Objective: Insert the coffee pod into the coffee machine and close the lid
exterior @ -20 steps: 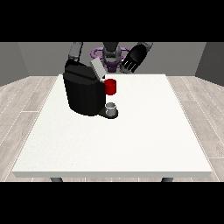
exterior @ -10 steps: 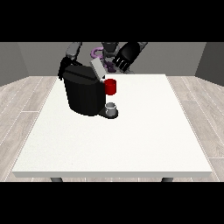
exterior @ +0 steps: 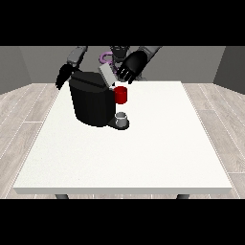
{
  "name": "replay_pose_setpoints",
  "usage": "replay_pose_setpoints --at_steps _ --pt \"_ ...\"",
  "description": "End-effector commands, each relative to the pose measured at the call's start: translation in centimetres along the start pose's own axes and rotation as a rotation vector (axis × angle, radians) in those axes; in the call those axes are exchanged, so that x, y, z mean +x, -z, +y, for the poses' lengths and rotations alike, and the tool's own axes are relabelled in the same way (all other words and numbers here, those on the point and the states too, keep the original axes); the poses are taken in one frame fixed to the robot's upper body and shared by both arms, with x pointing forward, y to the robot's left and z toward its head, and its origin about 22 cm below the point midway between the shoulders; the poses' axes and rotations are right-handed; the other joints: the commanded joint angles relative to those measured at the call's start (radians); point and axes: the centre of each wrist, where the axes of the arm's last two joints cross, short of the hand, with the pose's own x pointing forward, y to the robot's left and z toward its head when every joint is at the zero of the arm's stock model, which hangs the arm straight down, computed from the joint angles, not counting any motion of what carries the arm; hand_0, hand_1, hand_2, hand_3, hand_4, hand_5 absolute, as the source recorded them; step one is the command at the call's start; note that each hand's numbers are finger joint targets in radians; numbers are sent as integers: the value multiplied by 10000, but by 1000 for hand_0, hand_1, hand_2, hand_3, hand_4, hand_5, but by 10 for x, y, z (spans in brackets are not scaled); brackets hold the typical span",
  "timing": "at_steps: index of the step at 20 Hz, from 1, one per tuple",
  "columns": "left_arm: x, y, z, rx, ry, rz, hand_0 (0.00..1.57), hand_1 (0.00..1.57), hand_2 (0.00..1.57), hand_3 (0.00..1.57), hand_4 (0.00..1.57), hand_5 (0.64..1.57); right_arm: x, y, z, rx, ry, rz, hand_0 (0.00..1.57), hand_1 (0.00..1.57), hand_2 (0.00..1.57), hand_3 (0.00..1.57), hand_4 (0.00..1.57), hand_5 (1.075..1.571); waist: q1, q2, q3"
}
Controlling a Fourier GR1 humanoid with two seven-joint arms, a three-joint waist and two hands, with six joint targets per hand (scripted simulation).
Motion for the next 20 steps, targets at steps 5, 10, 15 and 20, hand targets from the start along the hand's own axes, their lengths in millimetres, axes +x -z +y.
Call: replay_pose_setpoints --at_steps 5,10,15,20 --pt "-2 4 -11 -131 -64 1 1195 1195 1260 1229 464 1571 -17 -8 -9 -323 108 90 0 0 0 0 0 1571 52 299 2" --pt "10 7 -5 -87 128 -191 1243 1243 1284 1230 423 1571 -12 -2 -12 -184 -30 18 0 0 0 0 186 1571 13 439 2" --pt "-4 0 12 -114 -5 -114 1192 1192 1248 1202 420 1571 -5 -4 -8 -142 37 44 0 0 0 0 0 1571 -114 378 0" --pt "21 3 30 516 371 -573 1204 1204 1255 1198 411 1571 17 16 -2 -479 138 -545 0 0 0 0 165 1571 14 1051 0"
